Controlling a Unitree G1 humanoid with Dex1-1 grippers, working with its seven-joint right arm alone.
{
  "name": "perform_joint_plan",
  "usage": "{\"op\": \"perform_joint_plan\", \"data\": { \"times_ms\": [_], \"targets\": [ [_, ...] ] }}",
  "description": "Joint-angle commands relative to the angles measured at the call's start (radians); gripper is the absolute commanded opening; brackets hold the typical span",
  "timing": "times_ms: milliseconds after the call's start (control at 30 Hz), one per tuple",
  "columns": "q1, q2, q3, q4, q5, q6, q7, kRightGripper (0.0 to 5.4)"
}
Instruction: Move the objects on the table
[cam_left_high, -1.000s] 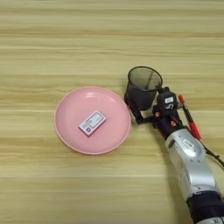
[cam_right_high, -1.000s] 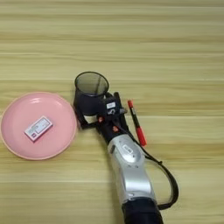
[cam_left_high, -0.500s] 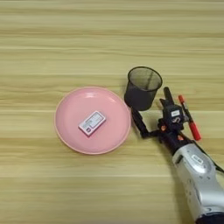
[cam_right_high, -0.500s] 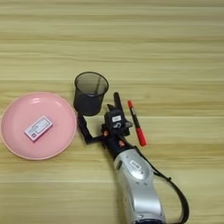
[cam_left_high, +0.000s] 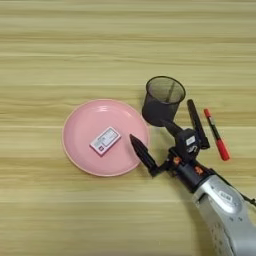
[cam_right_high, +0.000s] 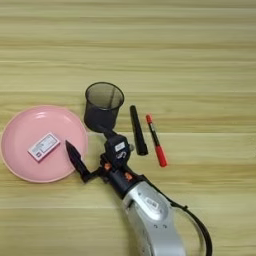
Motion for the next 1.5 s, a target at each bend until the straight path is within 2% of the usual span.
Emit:
{"op": "perform_joint_plan", "data": {
  "times_ms": [33, 200, 667, 933, 1133, 1500],
  "targets": [
    [-0.076, -0.003, 0.056, -0.064, -0.033, 0.013, 0.001, 5.38],
    [-0.120, 0.014, 0.114, -0.044, -0.041, 0.072, 0.004, 5.38],
    [-0.198, 0.039, 0.182, 0.025, -0.139, 0.106, -0.044, 5.38],
    [-0.256, 0.043, 0.194, 0.124, -0.188, 0.109, -0.061, 5.38],
    [-0.266, 0.044, 0.194, 0.174, -0.200, 0.104, -0.060, 5.38],
    [-0.242, 0.036, 0.218, 0.165, -0.206, 0.103, -0.042, 5.38]
  ]
}}
